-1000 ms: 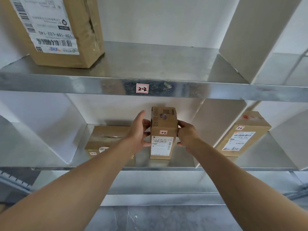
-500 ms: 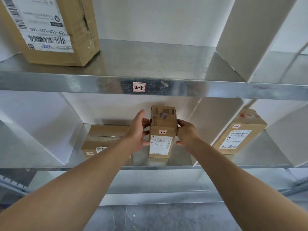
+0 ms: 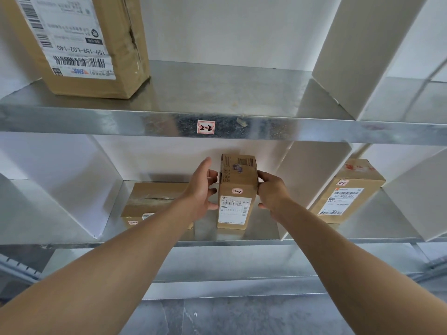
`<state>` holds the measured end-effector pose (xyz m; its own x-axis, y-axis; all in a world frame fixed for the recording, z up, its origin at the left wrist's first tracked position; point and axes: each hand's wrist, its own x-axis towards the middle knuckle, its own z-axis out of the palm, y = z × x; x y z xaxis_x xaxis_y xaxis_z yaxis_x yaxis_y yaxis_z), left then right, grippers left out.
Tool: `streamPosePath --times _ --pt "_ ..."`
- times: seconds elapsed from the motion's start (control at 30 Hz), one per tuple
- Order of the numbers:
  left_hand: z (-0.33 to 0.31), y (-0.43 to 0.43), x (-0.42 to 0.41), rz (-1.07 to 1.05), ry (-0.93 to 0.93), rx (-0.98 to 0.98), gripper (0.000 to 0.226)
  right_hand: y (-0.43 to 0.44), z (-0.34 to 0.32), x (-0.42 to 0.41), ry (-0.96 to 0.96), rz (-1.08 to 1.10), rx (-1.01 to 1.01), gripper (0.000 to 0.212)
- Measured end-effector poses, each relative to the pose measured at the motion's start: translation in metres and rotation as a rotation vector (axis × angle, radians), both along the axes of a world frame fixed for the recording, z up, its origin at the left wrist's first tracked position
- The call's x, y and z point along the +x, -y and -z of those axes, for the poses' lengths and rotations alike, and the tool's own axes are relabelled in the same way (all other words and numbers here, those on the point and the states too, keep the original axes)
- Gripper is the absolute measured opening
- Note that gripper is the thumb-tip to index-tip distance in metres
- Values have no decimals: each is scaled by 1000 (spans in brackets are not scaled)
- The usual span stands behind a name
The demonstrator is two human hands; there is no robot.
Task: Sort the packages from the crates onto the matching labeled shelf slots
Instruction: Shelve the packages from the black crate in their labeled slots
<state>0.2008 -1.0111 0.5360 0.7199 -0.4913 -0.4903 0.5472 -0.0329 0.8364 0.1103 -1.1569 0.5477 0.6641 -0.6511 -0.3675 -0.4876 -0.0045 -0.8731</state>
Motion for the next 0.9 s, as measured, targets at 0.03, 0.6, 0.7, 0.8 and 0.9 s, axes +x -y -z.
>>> streamPosePath --times 0.03,0.6,0.7,0.8,0.9 --pt "0 -1 0 0 0 -3 57 1 1 0 5 1 -5 63" --pt "-14 -4 -7 -60 -14 -26 49 5 -3 -5 59 58 -53 57" --pt "-16 -4 -8 -61 -16 -39 48 5 -3 -6 53 62 -61 58" --pt "-17 -7 -9 -51 -5 -40 48 3 -3 -7 54 68 -59 59" --pt "-19 -9 -11 -41 2 -33 48 0 -4 -9 46 72 -60 59"
